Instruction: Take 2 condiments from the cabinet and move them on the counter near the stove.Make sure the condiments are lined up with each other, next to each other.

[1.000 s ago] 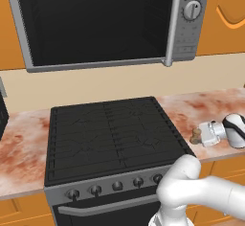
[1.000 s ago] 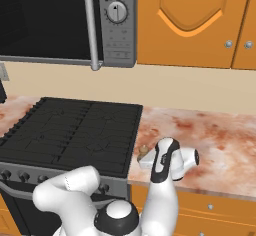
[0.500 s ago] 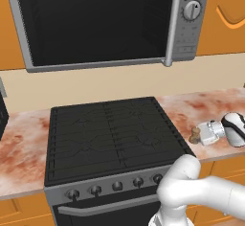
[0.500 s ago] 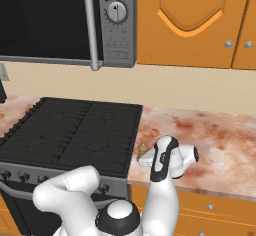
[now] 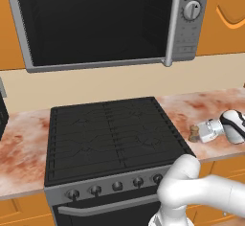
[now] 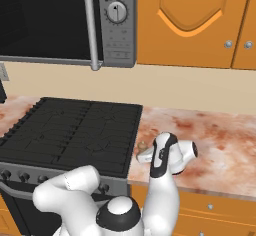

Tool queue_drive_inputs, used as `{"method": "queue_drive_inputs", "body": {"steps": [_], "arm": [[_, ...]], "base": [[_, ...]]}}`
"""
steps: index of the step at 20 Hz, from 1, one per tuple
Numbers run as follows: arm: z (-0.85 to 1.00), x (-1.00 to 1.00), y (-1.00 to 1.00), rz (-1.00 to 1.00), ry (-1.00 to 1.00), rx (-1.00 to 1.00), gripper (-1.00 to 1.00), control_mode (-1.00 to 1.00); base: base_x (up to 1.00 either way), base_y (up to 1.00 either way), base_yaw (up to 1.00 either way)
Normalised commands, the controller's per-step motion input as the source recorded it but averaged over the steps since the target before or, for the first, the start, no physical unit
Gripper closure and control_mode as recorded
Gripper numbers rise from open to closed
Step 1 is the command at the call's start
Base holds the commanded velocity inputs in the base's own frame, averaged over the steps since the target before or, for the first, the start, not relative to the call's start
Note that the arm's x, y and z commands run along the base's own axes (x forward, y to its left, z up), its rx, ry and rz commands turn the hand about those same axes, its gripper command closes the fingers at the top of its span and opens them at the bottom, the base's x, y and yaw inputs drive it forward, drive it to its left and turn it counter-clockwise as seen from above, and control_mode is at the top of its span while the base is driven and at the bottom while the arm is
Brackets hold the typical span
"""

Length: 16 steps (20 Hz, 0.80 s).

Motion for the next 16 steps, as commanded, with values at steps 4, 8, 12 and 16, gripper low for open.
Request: {"method": "queue_drive_inputs", "body": {"steps": [4,8,12,16], "arm": [[-0.01,-0.08,0.10,0.00,-0.08,0.00,1.00,-1.00],[-0.11,-0.16,0.11,0.00,-0.15,0.00,-1.00,-1.00],[-0.16,0.00,0.07,0.00,-0.01,0.00,-1.00,-1.00],[-0.03,0.00,0.03,0.00,0.00,0.00,-1.00,-1.00]], "base": [[0.00,0.00,0.00],[0.00,0.00,0.00],[0.00,0.00,0.00],[0.00,0.00,0.00]]}}
